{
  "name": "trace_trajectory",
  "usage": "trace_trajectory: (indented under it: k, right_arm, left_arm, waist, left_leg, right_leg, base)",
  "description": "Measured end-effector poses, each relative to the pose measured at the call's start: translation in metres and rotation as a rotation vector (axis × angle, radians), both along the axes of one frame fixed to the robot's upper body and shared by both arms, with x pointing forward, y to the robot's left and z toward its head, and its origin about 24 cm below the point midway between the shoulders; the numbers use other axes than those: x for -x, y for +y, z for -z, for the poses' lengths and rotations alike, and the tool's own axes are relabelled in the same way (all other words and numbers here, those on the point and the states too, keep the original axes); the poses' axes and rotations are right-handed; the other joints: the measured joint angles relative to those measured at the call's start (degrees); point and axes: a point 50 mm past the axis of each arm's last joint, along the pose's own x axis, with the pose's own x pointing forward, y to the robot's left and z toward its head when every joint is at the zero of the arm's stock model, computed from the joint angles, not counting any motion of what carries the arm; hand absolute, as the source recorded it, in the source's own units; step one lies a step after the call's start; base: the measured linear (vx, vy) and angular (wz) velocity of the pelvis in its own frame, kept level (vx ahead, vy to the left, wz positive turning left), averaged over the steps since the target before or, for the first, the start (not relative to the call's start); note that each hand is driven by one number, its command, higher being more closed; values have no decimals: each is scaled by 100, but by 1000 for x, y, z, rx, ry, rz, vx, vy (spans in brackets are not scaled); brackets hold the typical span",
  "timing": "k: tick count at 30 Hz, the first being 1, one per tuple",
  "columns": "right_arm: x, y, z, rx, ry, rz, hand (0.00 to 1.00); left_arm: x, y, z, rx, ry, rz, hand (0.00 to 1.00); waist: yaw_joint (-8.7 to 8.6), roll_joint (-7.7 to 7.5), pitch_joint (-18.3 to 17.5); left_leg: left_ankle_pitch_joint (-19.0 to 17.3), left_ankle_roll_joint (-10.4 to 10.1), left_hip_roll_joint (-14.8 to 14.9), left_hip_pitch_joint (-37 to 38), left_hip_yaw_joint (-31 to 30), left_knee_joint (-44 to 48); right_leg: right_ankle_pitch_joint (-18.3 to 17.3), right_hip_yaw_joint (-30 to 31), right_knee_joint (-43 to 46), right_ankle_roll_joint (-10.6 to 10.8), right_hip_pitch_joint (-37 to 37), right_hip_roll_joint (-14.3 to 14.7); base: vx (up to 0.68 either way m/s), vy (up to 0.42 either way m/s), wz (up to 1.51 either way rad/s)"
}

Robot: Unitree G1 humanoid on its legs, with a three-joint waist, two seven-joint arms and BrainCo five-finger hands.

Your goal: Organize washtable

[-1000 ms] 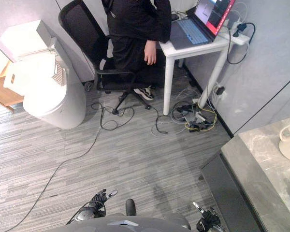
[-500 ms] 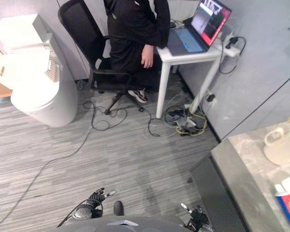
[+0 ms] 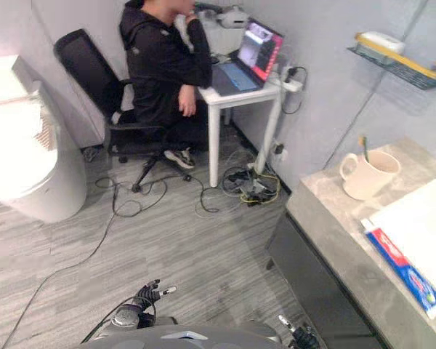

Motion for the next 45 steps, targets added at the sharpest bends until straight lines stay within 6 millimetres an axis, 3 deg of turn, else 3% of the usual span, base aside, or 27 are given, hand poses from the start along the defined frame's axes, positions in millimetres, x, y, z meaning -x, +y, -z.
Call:
trace_trajectory:
  k: [2, 3, 4, 5, 6, 7, 10, 12, 14, 15, 17, 18, 19, 20, 21, 22, 23, 25, 28, 31, 40, 42, 43, 44, 45]
  right_arm:
    - [-8, -3, -1, 10, -17, -4, 0]
    - [-12, -3, -2, 16, -24, -6, 0]
    - [-14, -6, -3, 26, -25, -9, 0]
    - [-16, -7, -3, 32, -23, -16, 0]
    - [-14, -6, -3, 29, -16, -27, 0]
    - [-10, -3, -1, 25, 1, -46, 0]
    - [-5, 0, 1, 9, 32, -40, 0]
    - [-7, 2, 2, -6, 16, 0, 0]
    - [-13, 3, 1, -11, 0, 9, 0]
    - [-18, 2, 0, -10, -12, 12, 0]
    - [-24, -1, -1, -1, -26, 14, 0]
    - [-30, -2, -3, 3, -43, 10, 0]
    - [-41, -2, -5, 7, -73, -1, 0]
    - [-44, -2, -6, 9, -83, -6, 0]
    - [-50, -1, -8, 13, -102, -13, 0]
    - [-52, -4, -9, 24, -115, -17, 0]
    - [-48, -9, -10, 43, -103, -15, 0]
    - [-37, -15, -9, 59, -77, -12, 0]
    - [-40, -19, -10, 66, -78, 0, 0]
    - [-19, -22, -5, 52, -27, 91, 0]
    - [-23, -19, -6, 43, -49, 78, 0]
    - [-23, -13, -4, 25, -49, 51, 0]
    - [-22, -10, -3, 18, -42, 32, 0]
    - [-21, -9, -3, 18, -40, 28, 0]
    - [-20, -13, -4, 28, -38, 27, 0]
  left_arm:
    - [2, 1, 0, 12, -3, -33, 0]
    - [4, 3, 0, 17, -5, -67, 0]
    - [7, 3, 1, 26, -6, -107, 0]
    - [6, 5, 0, 29, -15, -132, 0]
    - [9, 6, 0, 31, -13, -161, 0]
    - [10, 11, 0, 25, -19, -190, 0]
    - [12, 20, -1, -9, -13, -178, 0]
    - [13, 28, -3, -53, 4, -95, 0]
    - [11, 29, -3, -67, 5, -48, 0]
    - [10, 31, -4, -81, 4, -31, 0]
    - [4, 27, -5, -78, -9, -8, 0]
    - [2, 24, -5, -73, -13, -5, 0]
    - [1, 21, -5, -69, -18, -12, 0]
    - [0, 20, -5, -66, -20, -19, 0]
    - [-1, 17, -5, -59, -26, -32, 0]
    - [-1, 18, -5, -60, -28, -43, 0]
    - [-6, 14, -6, -49, -44, -42, 0]
    - [-16, 9, -8, -34, -74, -44, 0]
    - [-20, 0, -9, -4, -88, -47, 0]
    - [-12, -4, -4, 12, -52, -51, 0]
    - [-20, -14, -6, 50, -70, -38, 0]
    - [-21, -14, -6, 49, -73, -36, 0]
    - [-20, -14, -6, 50, -70, -38, 0]
    - [-20, -13, -6, 50, -70, -42, 0]
    - [-17, -19, -5, 68, -67, -53, 0]
  waist:
    - [0, 7, -22]
    - [28, 42, -35]
    - [89, 145, -52]
    - [114, 148, -57]
    - [127, 61, -65]
    - [118, -39, -64]
    - [108, -110, -135]
    - [-31, -186, -230]
    - [-27, -288, -303]
    - [-35, -308, -316]
    - [-38, -288, -298]
    - [-20, -166, -261]
    - [-9, -15, -150]
    - [-6, 31, -104]
    - [-13, 96, -10]
    - [-36, 69, 21]
    - [-41, 60, 26]
    - [-22, -55, 3]
    - [-41, 114, 12]
    - [-22, 86, 16]
    - [-12, 137, 3]
    - [-5, 90, 18]
    - [-4, 12, 19]
    - [-9, 25, 42]
    - [5, 188, 139]
  left_leg:
    - [-117, 53, -198, -295, -928, 505]
    - [-322, -29, -384, -352, -1504, 536]
    - [-752, -179, -551, -226, -2047, 247]
    - [-837, -116, -641, -218, -1995, 292]
    - [-907, -60, -827, -203, -1993, 277]
    - [-950, 19, -1014, -234, -1965, 305]
    - [-1008, 124, -1010, -231, -1467, 298]
    - [-965, 259, -1077, -240, -1149, 116]
    - [-867, 419, -1221, -303, -809, -189]
    - [-838, 464, -1263, -337, -645, -295]
    - [-789, 510, -1286, -346, -437, -408]
    - [-777, 525, -1223, -266, -324, -474]
    - [-658, 572, -1065, -126, -161, -620]
    - [-580, 611, -972, -22, 19, -712]
    - [-511, 565, -841, 228, 402, -902]
    - [-474, 517, -820, 392, 620, -1005]
    - [-466, 502, -822, 561, 841, -1103]
    - [-490, 406, -972, 779, 1021, -1280]
    - [-294, 335, -908, 831, 1002, -1801]
    - [-233, 234, -760, 1201, 956, -2100]
    - [-246, 189, -721, 1740, 974, -2174]
    - [-271, 150, -709, 1531, 979, -1495]
    - [-296, 118, -610, 1204, 909, -528]
    - [-298, 115, -530, 994, 833, 75]
    - [-220, 95, -266, 589, 630, 1197]
  right_leg:
    - [-87, 514, 370, 89, -359, 156]
    - [-113, 935, 515, 151, -604, 254]
    - [-81, 1372, 545, 312, -775, 370]
    - [-73, 1593, 542, 368, -797, 370]
    - [-51, 1871, 445, 374, -809, 306]
    - [84, 2098, 278, 535, -856, 155]
    - [448, 2382, -287, 504, -864, -118]
    - [683, 2485, -912, 33, -924, -445]
    - [793, 2619, -1107, -351, -1184, -658]
    - [867, 2608, -1142, -386, -1335, -731]
    - [1360, 2293, -1176, -133, -1559, -757]
    - [1823, 1892, -1221, 4, -1698, -655]
    - [2272, 1397, -1215, -11, -1764, -445]
    - [2409, 1068, -1182, -65, -1787, -345]
    - [2191, 210, -697, -270, -1905, -220]
    - [1682, -527, 21, -402, -2102, -199]
    - [1173, -1378, 758, -411, -2233, -337]
    - [936, -2159, 489, -149, -2097, -553]
    - [1193, -2232, -619, -197, -1853, -366]
    - [1528, -2322, -1286, -211, -1308, -158]
    - [1613, -1887, -1574, -300, -815, 49]
    - [1442, -1797, -1345, -281, -833, -12]
    - [1241, -1770, -1075, -282, -832, -111]
    - [1133, -1767, -931, -276, -818, -134]
    - [918, -1781, -632, -286, -766, -56]
  base:
    - [-19, 173, -154]
    - [10, 255, -186]
    - [36, 280, -187]
    - [48, 265, -154]
    - [7, 259, -118]
    - [-15, 321, -123]
    - [-19, 216, -83]
    - [-8, 186, -64]
    - [-9, 137, -69]
    - [1, 98, -83]
    - [35, 62, -84]
    - [61, 57, -133]
    - [59, 34, -148]
    - [77, -58, -157]
    - [98, -119, -127]
    - [119, -143, -125]
    - [93, -87, -88]
    - [126, -118, -81]
    - [125, -86, -62]
    - [181, -78, -33]
    - [145, 13, -31]
    - [42, -2, -11]
    - [0, 0, 0]
    - [-18, -22, -8]
    - [-41, -11, -31]
